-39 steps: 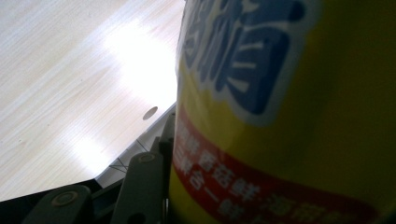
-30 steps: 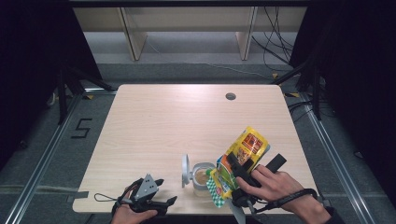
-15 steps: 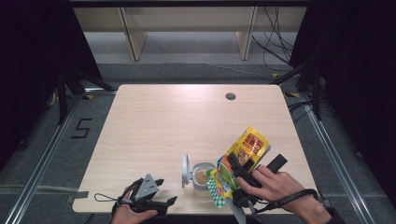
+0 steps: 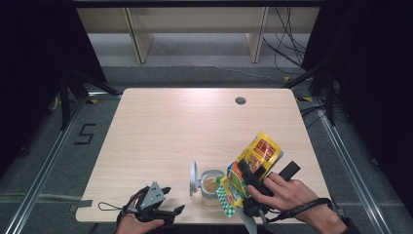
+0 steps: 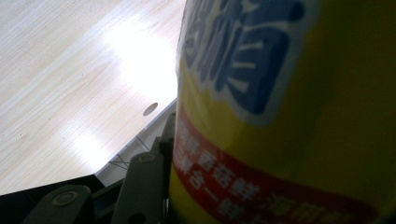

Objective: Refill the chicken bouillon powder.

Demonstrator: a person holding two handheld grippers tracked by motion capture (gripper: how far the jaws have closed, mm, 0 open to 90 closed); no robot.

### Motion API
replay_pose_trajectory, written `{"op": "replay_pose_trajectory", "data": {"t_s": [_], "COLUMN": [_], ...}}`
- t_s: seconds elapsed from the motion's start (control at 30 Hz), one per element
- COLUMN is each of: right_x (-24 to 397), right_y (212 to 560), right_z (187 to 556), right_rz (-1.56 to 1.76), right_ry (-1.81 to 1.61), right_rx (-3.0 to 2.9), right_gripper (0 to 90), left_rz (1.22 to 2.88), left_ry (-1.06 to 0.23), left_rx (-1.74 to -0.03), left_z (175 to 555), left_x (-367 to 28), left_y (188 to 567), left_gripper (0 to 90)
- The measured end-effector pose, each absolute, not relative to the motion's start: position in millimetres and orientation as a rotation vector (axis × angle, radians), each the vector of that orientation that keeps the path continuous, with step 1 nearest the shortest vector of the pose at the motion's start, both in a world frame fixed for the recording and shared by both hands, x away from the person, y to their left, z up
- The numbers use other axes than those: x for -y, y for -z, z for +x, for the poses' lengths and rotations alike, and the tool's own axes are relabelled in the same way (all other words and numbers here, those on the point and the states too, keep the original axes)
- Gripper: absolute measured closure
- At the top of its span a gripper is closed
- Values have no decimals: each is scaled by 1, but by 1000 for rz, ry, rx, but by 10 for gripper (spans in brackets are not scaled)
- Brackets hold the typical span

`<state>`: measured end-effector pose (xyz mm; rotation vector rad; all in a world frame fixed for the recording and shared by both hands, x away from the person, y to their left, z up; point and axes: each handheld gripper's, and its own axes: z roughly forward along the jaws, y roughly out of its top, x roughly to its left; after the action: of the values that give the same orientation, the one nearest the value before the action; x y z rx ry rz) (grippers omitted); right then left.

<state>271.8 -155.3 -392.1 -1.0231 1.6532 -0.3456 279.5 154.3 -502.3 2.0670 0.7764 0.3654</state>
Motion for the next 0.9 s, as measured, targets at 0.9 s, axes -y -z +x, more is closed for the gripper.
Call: {"op": "replay_pose_trajectory", "data": {"t_s": [0.9], "right_x": [154], "right_y": [393], "right_z": [272], "right_rz": [-1029], "right_ry": [340], "right_rx": [-1655], "right_gripper": [623], "left_rz": [2042], "left_ry": [-353], "left_rx": [-811], "left_z": [279], "left_x": [-155], "left_y": [502], "left_gripper": [230]}}
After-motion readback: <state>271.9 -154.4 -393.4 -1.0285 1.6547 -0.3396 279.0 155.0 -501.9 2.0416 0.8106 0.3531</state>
